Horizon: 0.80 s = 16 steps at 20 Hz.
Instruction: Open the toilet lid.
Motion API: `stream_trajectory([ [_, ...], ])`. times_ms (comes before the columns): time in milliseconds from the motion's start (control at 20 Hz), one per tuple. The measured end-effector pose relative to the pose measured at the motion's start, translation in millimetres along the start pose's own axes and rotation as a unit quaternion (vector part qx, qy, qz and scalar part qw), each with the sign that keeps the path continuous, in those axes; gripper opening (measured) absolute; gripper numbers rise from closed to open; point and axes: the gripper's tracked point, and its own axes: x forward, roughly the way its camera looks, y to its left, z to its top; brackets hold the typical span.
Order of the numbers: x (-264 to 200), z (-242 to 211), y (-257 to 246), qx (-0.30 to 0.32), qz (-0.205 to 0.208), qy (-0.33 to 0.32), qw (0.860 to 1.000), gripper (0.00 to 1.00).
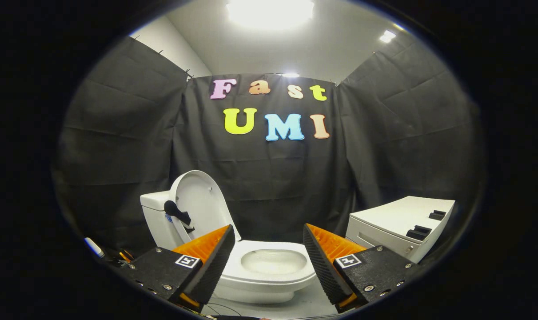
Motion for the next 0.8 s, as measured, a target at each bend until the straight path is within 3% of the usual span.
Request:
stream_trajectory([
  [800,0.3,1.3,-0.3,0.001,0.001,-0.002,1.0,0.95],
])
